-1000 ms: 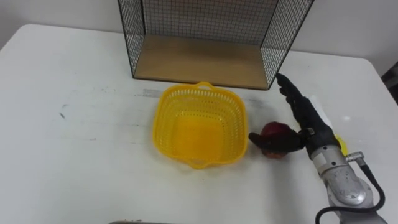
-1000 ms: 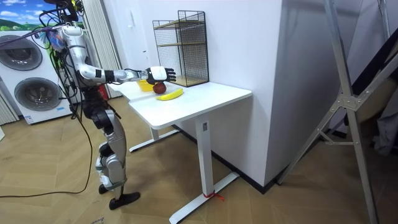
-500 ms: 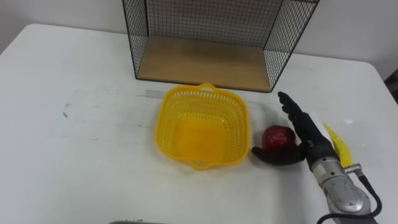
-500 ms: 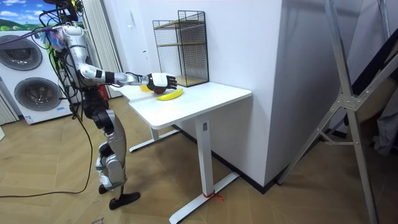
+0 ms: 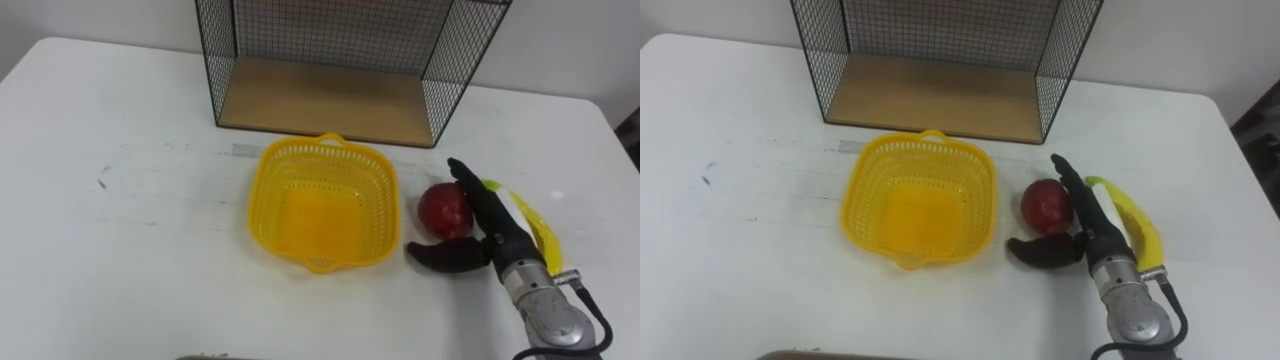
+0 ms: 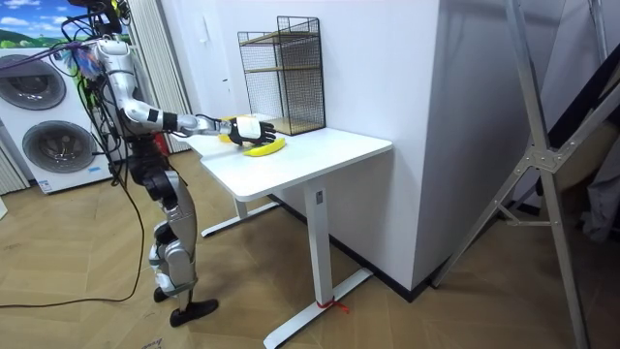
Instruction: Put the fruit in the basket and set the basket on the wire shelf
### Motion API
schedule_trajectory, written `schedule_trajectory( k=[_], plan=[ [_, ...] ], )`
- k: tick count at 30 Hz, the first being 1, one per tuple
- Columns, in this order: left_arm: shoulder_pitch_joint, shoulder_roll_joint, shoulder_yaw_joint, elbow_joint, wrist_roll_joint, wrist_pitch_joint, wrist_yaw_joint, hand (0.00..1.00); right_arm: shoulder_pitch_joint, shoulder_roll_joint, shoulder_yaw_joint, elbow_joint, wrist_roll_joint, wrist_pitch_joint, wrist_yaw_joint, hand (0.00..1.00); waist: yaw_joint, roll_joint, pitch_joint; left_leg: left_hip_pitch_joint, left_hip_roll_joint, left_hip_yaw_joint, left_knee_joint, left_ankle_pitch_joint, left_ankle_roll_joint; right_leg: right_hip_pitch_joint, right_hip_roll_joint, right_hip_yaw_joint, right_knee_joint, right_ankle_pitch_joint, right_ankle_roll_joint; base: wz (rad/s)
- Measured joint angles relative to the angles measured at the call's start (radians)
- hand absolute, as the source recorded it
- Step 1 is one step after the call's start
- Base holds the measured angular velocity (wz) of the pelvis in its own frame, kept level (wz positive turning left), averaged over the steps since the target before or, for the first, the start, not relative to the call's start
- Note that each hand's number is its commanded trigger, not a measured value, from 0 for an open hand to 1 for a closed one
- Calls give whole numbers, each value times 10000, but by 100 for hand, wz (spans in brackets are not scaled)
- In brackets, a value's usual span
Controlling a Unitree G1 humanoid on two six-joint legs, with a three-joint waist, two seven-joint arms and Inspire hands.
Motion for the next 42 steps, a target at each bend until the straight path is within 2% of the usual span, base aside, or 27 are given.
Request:
schedule_trajectory(
  k=[4, 5, 6, 7, 18, 33, 38, 40, 41, 42],
  plan=[
    [-7, 27, -48, -1, 2, 0, 0, 0, 1, 2, 0, 96, -83, -59, 5, 0, -5, -15, -13, 0, -8, 0, 5, 0, 0, 0, 0, -7, 2, 3, 3, 0],
    [-7, 31, -48, -1, 2, 0, 0, 0, 1, 2, 0, 106, -84, -59, 5, 55, -6, -13, -15, 0, -10, 0, 9, 0, 1, 0, 0, -7, 2, 5, 5, 0],
    [-7, 39, -47, -1, 2, 0, 0, 0, 1, 3, 0, 112, -85, -59, 5, 71, -6, -13, -17, 0, -12, 0, 12, 1, 1, 0, 0, -7, 3, 7, 6, 0],
    [-7, 43, -47, -1, 2, 0, 0, 0, 1, 3, 0, 115, -86, -59, 6, 100, -6, -12, -18, 0, -12, 0, 12, 1, 2, 0, 0, -7, 3, 8, 6, 0],
    [-12, 52, -54, -2, 3, 0, 0, 0, -61, -6, -408, 210, -720, -89, -564, 100, -4, 4, -47, 29, -8, -26, 8, 2, 3, 43, 5, -4, -20, 10, 7, 0],
    [-41, 80, -112, -5, 2, -3, 0, 0, -93, 32, -300, 563, -763, -278, -663, 100, 8, 2, -49, 29, -12, 28, 11, 3, 3, 33, 3, 22, -9, 11, 7, 0],
    [28, 77, -116, -9, 3, -3, 0, 0, 20, 31, -311, 434, -292, -239, -637, 100, 39, -31, -76, 39, -1, 21, 13, 4, 4, 26, 4, 55, -1, 15, 2, 0],
    [15, 73, -116, -1, -25, -3, 0, 0, 85, 36, -311, 422, 231, -233, -643, 100, 48, 14, -73, 98, -3, 22, 7, 4, 4, 62, 6, 71, -7, 16, 3, 0],
    [38, 70, -128, 10, -17, -3, 0, 0, 110, 46, -310, 412, 521, -232, -648, 100, 38, 81, -30, 164, -1, 36, -4, 4, 4, 132, 12, 74, -11, 16, 4, 0],
    [67, 68, -145, 12, -22, -3, 1, 0, 114, 48, -308, 412, 870, -233, -648, 100, 33, 151, -26, 169, -4, 45, -10, 4, 4, 144, 16, 78, -10, 16, 4, 0]
  ],
)
